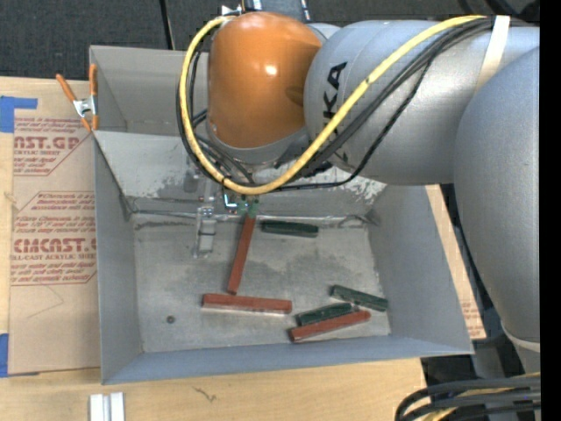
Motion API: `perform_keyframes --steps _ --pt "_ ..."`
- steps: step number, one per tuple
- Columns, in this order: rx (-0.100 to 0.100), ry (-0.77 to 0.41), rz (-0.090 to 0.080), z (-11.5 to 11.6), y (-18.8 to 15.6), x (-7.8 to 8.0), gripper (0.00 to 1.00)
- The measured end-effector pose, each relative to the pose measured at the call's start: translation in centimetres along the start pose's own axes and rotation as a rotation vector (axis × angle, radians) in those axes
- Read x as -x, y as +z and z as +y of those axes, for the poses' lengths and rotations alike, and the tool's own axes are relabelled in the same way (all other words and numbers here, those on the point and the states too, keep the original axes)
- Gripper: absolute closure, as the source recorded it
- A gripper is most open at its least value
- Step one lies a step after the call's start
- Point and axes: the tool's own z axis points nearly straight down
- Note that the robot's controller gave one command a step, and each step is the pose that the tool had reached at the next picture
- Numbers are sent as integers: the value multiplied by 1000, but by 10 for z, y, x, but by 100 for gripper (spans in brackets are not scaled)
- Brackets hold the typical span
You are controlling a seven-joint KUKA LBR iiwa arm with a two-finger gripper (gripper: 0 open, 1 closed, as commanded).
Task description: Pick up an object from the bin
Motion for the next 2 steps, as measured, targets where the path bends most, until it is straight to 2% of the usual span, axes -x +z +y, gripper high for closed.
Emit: perform_keyframes --steps 1,2 --pt "1 2 -8 -1 -5 2 0" --pt "0 -96 -11 -23 57 -11 0"
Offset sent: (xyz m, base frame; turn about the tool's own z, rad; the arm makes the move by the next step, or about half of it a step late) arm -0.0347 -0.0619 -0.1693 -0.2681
